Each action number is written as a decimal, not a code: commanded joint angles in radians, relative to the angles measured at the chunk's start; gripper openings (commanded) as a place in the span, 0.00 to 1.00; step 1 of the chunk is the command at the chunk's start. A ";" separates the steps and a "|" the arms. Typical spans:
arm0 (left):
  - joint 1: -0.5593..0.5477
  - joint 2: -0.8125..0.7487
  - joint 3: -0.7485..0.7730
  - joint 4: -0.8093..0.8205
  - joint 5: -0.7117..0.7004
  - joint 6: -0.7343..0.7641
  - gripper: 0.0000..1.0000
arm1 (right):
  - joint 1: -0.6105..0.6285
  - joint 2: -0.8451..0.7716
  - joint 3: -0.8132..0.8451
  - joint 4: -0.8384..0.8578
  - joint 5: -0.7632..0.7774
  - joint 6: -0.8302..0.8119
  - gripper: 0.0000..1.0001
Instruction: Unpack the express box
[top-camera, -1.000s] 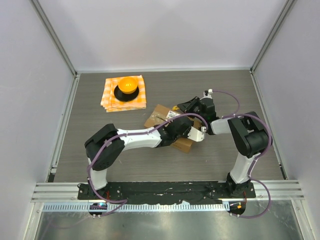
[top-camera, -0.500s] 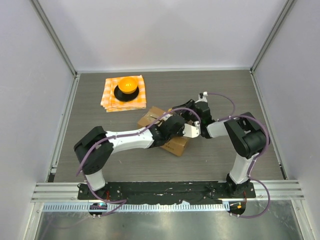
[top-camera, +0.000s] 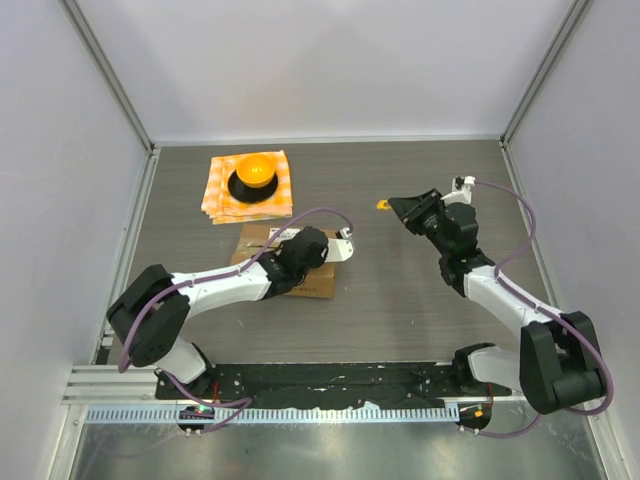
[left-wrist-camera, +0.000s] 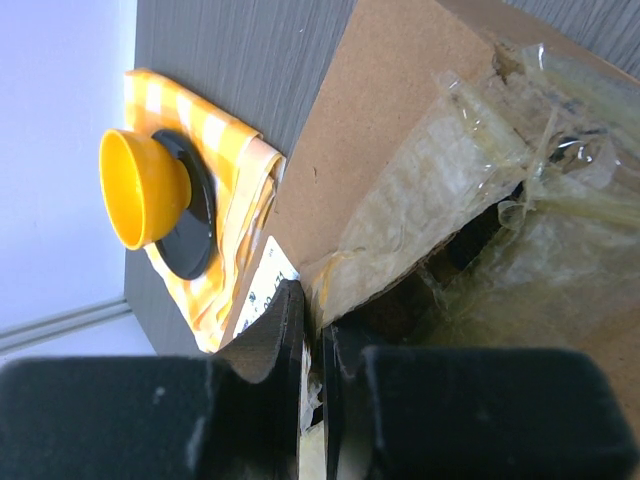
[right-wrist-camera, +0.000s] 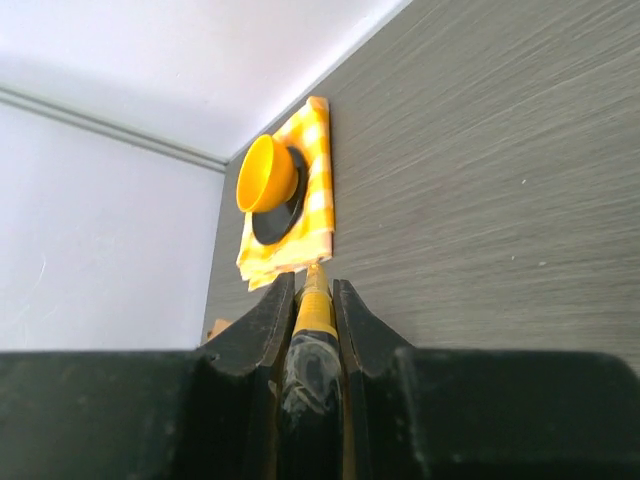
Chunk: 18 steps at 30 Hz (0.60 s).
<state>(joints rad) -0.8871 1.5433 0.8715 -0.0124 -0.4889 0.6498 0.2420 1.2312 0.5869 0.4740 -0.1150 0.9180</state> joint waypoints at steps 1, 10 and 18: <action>-0.001 -0.034 -0.006 -0.008 -0.008 -0.105 0.00 | 0.016 -0.038 -0.100 0.000 -0.058 0.057 0.01; -0.001 -0.029 -0.006 -0.004 -0.020 -0.116 0.00 | 0.140 0.013 -0.131 0.086 -0.068 0.151 0.01; -0.001 -0.022 -0.014 0.002 -0.031 -0.119 0.00 | 0.175 0.068 -0.162 0.230 -0.091 0.243 0.01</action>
<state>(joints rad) -0.8879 1.5421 0.8711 -0.0113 -0.5312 0.6086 0.4065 1.2770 0.4412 0.5552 -0.1848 1.0893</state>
